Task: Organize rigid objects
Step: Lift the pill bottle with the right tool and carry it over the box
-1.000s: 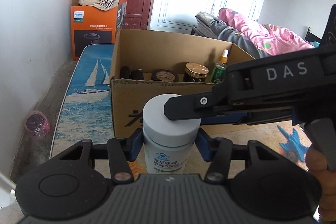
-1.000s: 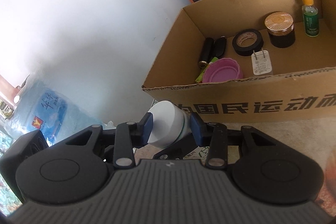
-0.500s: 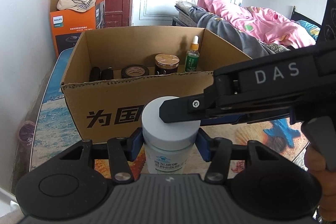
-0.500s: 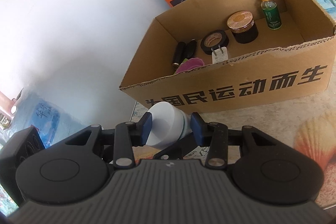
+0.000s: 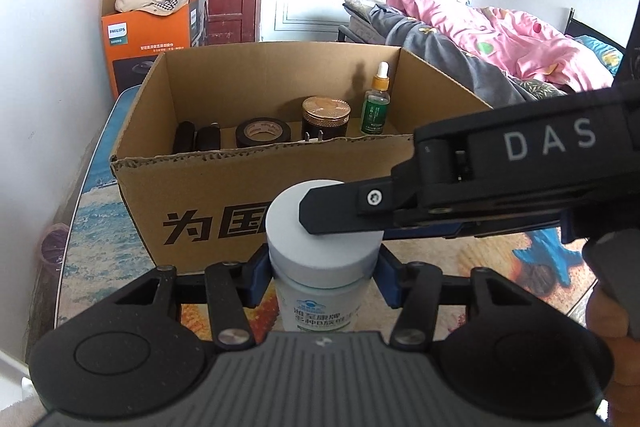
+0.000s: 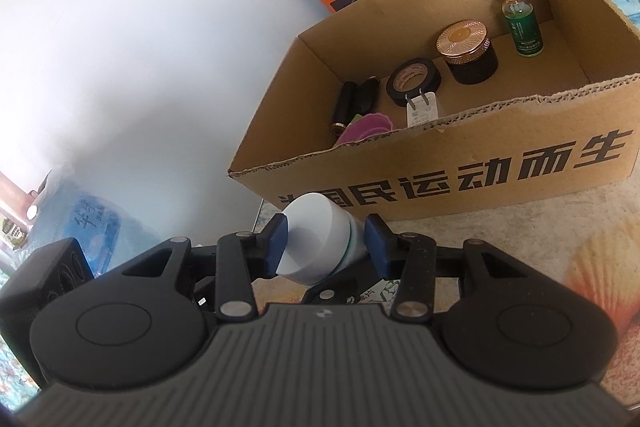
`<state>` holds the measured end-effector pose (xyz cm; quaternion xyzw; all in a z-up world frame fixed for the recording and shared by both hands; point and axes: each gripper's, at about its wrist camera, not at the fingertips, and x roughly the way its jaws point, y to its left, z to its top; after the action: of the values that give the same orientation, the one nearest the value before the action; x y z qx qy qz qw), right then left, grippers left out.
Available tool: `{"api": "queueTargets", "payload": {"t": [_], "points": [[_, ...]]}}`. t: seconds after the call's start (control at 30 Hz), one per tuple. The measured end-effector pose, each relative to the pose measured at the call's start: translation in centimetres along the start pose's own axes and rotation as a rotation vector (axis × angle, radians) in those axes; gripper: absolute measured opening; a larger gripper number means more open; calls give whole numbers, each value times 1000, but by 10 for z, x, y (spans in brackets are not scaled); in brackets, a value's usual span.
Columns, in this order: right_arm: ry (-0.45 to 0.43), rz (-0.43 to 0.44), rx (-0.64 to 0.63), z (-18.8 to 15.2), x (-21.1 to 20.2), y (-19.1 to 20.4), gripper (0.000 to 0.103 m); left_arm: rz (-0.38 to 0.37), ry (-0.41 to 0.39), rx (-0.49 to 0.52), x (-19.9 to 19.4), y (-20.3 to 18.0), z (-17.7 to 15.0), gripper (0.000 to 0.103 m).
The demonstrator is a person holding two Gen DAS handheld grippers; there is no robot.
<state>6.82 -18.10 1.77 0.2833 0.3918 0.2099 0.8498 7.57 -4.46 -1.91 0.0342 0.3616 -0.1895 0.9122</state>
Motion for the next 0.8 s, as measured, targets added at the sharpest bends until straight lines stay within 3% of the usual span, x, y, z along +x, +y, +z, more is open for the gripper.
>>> {"api": "queueTargets", "payload": {"t": [0.8], "points": [[-65, 51, -62, -4, -33, 30, 43, 41, -91, 19, -42, -10, 7, 54]]}}
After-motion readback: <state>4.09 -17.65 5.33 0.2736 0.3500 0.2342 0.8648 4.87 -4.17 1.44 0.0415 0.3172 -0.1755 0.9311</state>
